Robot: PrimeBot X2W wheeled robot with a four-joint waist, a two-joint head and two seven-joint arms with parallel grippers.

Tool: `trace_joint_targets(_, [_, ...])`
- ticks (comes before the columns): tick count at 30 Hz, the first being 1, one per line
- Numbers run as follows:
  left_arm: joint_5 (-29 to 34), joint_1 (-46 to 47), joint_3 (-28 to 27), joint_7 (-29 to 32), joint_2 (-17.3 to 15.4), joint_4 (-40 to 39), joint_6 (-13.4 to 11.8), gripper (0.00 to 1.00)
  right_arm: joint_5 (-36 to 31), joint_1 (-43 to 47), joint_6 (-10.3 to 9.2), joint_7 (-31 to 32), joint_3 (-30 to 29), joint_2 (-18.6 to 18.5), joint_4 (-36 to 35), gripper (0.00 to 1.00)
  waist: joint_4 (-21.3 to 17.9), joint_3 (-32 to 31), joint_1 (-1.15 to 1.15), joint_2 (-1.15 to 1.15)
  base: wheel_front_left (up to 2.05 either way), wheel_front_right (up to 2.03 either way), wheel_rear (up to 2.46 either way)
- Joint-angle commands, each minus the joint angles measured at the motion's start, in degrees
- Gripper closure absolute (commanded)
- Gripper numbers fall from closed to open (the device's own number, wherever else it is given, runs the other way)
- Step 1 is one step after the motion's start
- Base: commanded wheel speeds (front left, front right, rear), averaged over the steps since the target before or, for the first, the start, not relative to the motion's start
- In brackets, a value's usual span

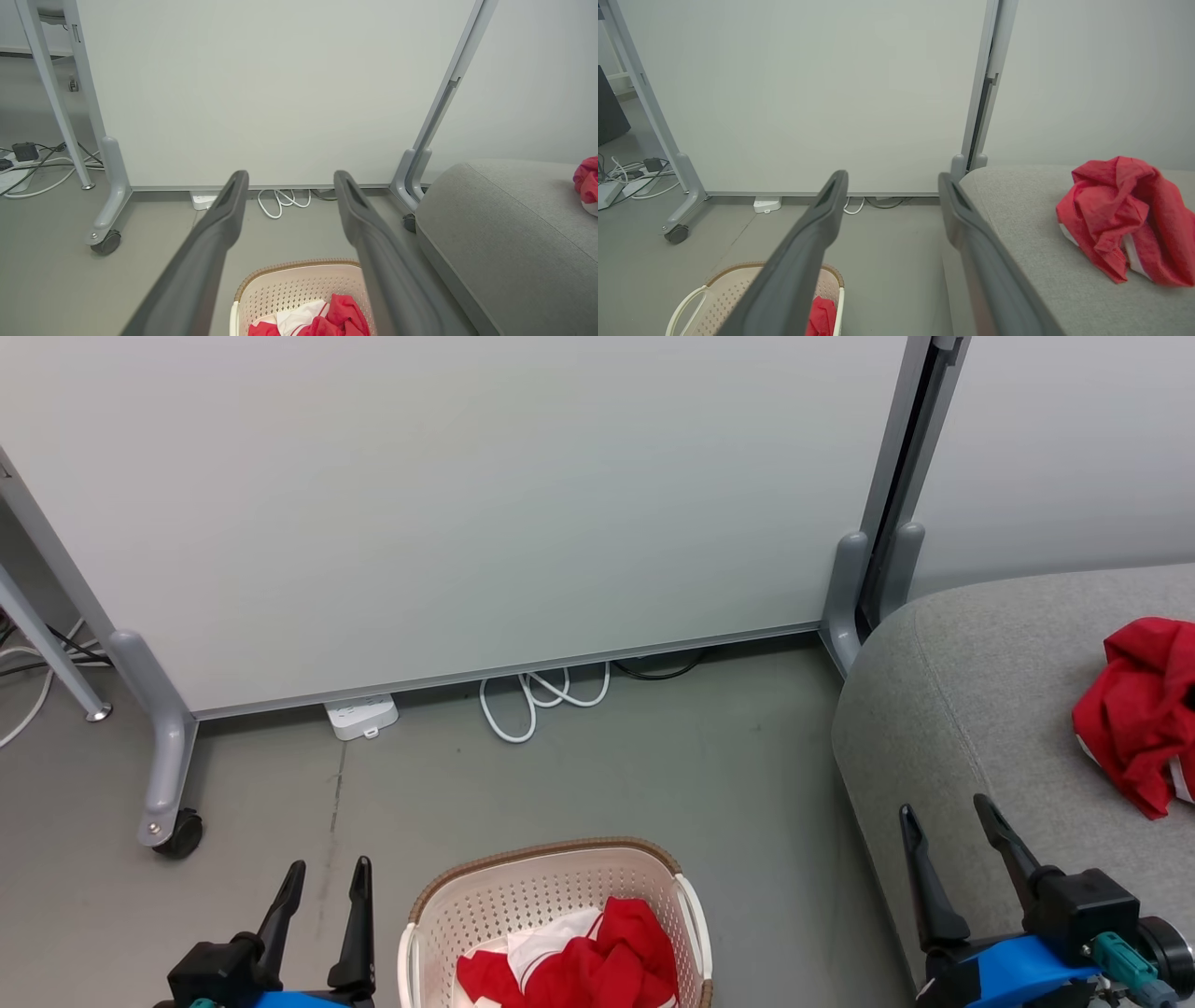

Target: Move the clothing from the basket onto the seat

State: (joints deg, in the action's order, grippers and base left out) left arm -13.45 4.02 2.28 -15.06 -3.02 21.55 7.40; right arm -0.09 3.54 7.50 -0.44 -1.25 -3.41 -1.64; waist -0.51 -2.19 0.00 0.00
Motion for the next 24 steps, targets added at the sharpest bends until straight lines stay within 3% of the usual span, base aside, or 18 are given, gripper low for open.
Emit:
trace_joint_targets(1, [0.44, -0.32, 0.11, -0.17, -0.14, 0.08, 0.02, 0.0, -0.22, 0.2, -0.03, 0.0, 0.1, 0.27, 0.18, 0.0, -0.02, 0.11, 0.0, 0.0, 0.0, 0.0, 0.0])
trace_joint_targets(9, [0.17, 1.61, 1.24, -0.17, -0.04, 0.13, 0.04, 0.0, -0.13, -2.18, -0.02, -0.19, 1.23, 0.36, -0.49, 0.0, -1.18, 4.06, 0.0, 0.0, 0.0, 0.0, 0.0])
trace_joint_targets(17, [0.27, 8.33, 4.71, -0.17, -1.09, 1.38, 0.04, 0.0, 0.03, -9.58, -0.03, -1.77, 2.01, 0.39, -2.37, 0.0, -4.23, 16.89, 0.0, 0.0, 0.0, 0.0, 0.0])
trace_joint_targets(24, [-0.76, 16.5, 9.9, -0.16, -3.21, 7.14, 0.04, 0.0, 0.12, -17.16, -0.03, -3.9, 3.03, 0.47, -2.39, 0.0, -8.71, 28.16, 0.0, 0.0, 0.0, 0.0, 0.0])
